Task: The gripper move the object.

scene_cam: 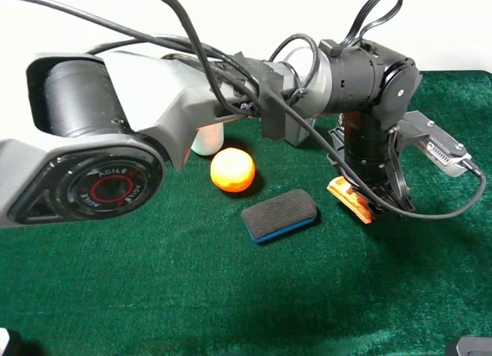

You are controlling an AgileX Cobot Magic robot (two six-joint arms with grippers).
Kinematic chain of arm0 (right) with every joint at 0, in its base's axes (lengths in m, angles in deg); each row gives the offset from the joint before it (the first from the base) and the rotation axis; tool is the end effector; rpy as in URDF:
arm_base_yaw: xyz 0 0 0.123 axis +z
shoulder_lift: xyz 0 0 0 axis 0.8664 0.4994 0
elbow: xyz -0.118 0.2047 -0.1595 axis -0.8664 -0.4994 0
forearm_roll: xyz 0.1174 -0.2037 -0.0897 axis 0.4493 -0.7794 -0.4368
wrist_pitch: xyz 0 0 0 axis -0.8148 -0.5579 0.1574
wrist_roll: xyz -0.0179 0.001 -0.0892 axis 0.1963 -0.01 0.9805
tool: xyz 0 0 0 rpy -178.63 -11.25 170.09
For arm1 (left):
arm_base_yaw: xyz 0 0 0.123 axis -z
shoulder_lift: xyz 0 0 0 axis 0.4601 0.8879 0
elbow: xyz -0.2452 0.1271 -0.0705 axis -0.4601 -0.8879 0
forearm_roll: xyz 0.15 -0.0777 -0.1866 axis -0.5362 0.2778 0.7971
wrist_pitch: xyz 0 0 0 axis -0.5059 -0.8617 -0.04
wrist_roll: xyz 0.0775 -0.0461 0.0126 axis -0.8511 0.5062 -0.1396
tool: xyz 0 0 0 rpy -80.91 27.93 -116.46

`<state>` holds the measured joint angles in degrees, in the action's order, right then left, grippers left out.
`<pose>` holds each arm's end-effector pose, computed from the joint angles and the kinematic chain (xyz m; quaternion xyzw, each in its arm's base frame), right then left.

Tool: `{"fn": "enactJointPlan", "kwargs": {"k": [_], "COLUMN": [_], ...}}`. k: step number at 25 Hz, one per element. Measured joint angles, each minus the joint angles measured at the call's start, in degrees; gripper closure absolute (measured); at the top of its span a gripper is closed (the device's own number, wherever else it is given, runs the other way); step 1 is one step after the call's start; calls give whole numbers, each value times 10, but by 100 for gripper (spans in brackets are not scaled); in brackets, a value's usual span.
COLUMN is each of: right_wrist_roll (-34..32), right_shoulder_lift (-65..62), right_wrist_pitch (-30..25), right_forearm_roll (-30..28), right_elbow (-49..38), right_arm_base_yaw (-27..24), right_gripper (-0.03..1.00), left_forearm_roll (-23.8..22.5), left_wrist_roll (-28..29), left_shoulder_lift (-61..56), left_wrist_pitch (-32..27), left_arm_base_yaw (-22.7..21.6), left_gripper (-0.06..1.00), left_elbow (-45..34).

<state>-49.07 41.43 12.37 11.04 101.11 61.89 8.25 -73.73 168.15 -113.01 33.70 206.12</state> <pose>-0.0038 0.0012 0.2797 0.0061 0.8407 0.0299 0.5406 0.2559 -0.4749 0.1219 0.5526 0.8084 -0.1180 0.1647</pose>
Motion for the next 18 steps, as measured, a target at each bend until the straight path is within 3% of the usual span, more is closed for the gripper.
{"fn": "enactJointPlan", "kwargs": {"k": [3, 6, 14, 18], "right_wrist_roll": [0, 0, 0, 0], "right_shoulder_lift": [0, 0, 0, 0], "right_wrist_pitch": [0, 0, -1, -1], "right_forearm_roll": [0, 0, 0, 0], "right_elbow": [0, 0, 0, 0], "right_arm_base_yaw": [0, 0, 0, 0], "right_gripper": [27, 27, 27, 27], "left_forearm_roll": [0, 0, 0, 0], "left_wrist_roll": [0, 0, 1, 16], "left_shoulder_lift": [0, 0, 0, 0], "left_wrist_pitch": [0, 0, -2, -34], "left_arm_base_yaw": [0, 0, 0, 0], "left_gripper": [1, -3, -5, -5], "left_elbow": [0, 0, 3, 29]}}
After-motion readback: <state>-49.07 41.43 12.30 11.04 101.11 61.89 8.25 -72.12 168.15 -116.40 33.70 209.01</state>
